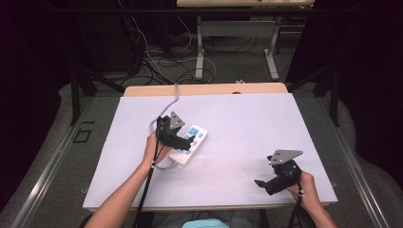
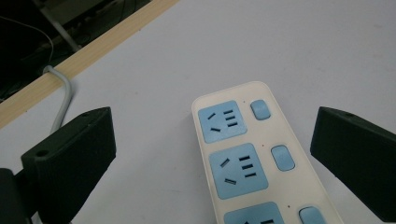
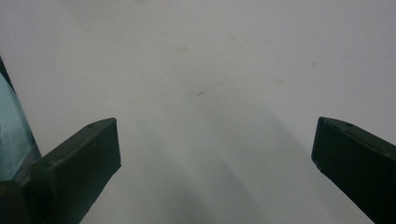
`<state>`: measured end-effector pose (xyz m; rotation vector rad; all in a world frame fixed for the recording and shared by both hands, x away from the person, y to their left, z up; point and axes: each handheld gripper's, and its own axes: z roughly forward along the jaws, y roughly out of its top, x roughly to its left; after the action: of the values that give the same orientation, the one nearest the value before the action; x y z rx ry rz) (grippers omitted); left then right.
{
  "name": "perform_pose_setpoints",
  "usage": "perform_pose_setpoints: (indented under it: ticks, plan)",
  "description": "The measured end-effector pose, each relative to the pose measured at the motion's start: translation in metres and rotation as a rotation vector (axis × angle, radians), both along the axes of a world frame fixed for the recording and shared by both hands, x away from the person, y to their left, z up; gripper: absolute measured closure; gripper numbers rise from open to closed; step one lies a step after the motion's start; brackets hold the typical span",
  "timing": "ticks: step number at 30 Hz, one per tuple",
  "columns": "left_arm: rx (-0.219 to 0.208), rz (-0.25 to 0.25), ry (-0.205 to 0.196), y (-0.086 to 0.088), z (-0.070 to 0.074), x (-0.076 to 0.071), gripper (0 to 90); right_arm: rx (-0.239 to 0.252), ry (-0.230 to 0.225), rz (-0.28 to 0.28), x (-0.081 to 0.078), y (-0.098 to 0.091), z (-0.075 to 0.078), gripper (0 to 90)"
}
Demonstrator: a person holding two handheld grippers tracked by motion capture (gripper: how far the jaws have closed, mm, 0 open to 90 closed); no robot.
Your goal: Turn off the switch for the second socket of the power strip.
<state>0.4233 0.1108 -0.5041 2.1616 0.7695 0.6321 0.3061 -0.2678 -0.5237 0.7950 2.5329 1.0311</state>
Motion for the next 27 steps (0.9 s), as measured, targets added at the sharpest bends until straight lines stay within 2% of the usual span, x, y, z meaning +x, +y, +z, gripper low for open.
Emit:
perform_pose_setpoints:
  ticks: [1,2,3,4,5,6,8,10,12,13,15,17,18,19,20,21,22,23,24,25,26,27]
  plan:
    - [0.006,-0.004,0.012,0.000,0.000,0.000,0.0,0.000,0.000,0.000,0.000,0.000,0.000,0.6]
    - [0.003,-0.004,0.005,-0.001,-0.001,0.001,0.0,0.000,0.000,0.000,0.000,0.000,0.000,0.6]
    - [0.008,-0.012,0.022,-0.001,0.000,0.002,0.0,-0.001,0.000,0.000,0.000,0.000,0.000,0.6]
    - [-0.005,-0.003,0.009,-0.003,-0.002,0.002,0.0,-0.002,0.000,0.000,0.000,0.000,0.000,0.6]
    - [0.005,-0.015,0.027,-0.003,-0.001,0.002,0.0,-0.002,-0.001,0.000,0.000,0.000,0.000,0.6]
    - [0.003,-0.009,0.012,-0.004,-0.002,0.003,0.0,-0.002,-0.002,0.001,0.000,0.000,0.000,0.6]
    - [0.009,-0.018,0.031,-0.005,-0.002,0.003,0.0,-0.001,0.003,-0.003,0.000,0.000,0.000,0.6]
    - [-0.005,-0.010,0.022,-0.006,-0.003,0.004,0.0,-0.005,-0.009,0.008,0.001,0.000,0.000,0.6]
    - [0.000,-0.019,0.044,-0.006,-0.002,0.005,0.0,-0.002,-0.004,0.000,0.000,0.000,0.000,0.6]
    - [-0.013,-0.006,0.025,-0.007,-0.004,0.005,0.0,-0.002,-0.004,0.001,0.000,0.000,0.000,0.6]
    - [-0.013,-0.009,0.053,-0.008,-0.003,0.005,0.0,-0.003,-0.006,-0.002,0.000,0.000,0.000,0.6]
    - [-0.013,-0.009,0.046,-0.009,-0.004,0.006,0.0,-0.003,-0.007,-0.003,0.000,0.000,0.000,0.6]
    - [-0.007,-0.019,0.059,-0.009,-0.004,0.006,0.0,-0.004,-0.009,-0.003,0.000,0.000,0.000,0.6]
    - [-0.016,-0.012,0.052,-0.010,-0.005,0.006,0.0,-0.004,-0.009,-0.002,0.000,0.000,0.000,0.6]
    - [-0.010,-0.021,0.052,-0.011,-0.006,0.007,0.4,-0.004,-0.005,-0.001,0.000,0.000,0.000,0.6]
    - [-0.012,-0.029,0.076,-0.012,-0.005,0.006,0.8,-0.002,-0.005,0.000,0.000,0.000,0.000,0.6]
    - [-0.015,-0.026,0.060,-0.014,-0.007,0.006,1.2,-0.004,-0.009,-0.004,0.000,0.000,0.000,0.6]
    - [-0.009,-0.034,0.065,-0.014,-0.007,0.006,3.7,-0.008,-0.014,-0.002,0.000,0.000,0.000,0.6]
    - [-0.005,-0.042,0.083,-0.015,-0.007,0.006,3.7,-0.008,-0.014,-0.002,0.000,0.000,0.000,0.6]
    - [0.000,-0.040,0.066,-0.017,-0.008,0.006,7.0,-0.010,-0.012,0.004,0.000,0.000,0.001,0.6]
    - [-0.009,-0.039,0.078,-0.018,-0.009,0.005,7.0,-0.008,-0.013,0.004,0.000,0.000,0.000,0.6]
    - [0.005,-0.054,0.093,-0.018,-0.008,0.005,9.0,-0.007,-0.011,0.002,0.000,0.000,0.001,0.6]
